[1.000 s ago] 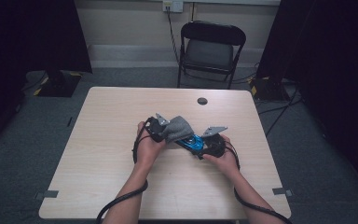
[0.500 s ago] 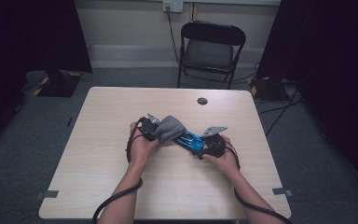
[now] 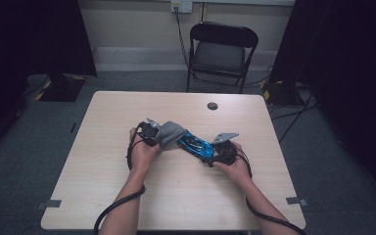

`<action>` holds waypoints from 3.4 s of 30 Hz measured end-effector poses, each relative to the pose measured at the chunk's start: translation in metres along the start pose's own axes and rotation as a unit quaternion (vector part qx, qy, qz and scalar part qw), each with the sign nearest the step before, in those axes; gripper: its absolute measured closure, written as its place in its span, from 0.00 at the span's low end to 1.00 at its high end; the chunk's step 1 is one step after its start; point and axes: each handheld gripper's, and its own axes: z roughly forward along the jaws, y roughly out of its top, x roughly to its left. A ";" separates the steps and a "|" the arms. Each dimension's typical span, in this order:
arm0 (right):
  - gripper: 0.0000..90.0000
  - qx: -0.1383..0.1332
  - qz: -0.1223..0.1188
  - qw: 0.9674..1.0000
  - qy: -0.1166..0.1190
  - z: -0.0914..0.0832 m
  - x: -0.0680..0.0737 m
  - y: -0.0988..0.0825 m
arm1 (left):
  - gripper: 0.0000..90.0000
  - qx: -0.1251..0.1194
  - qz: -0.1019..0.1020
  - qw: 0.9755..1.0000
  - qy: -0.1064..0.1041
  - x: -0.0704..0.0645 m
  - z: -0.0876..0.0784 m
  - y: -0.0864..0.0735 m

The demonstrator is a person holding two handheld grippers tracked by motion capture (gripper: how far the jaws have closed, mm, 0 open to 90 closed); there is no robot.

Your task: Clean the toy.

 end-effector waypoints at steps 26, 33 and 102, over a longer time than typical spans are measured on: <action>0.26 0.000 -0.001 1.000 0.000 0.000 0.000 0.000 | 0.84 -0.043 -0.019 0.999 -0.004 0.008 -0.046 -0.012; 0.26 0.000 -0.001 1.000 0.000 0.000 0.000 0.000 | 0.84 -0.067 -0.004 0.997 -0.026 -0.012 -0.054 -0.003; 0.26 0.000 -0.001 1.000 0.000 0.000 0.000 0.000 | 0.83 -0.015 0.072 0.997 -0.032 -0.077 -0.009 0.032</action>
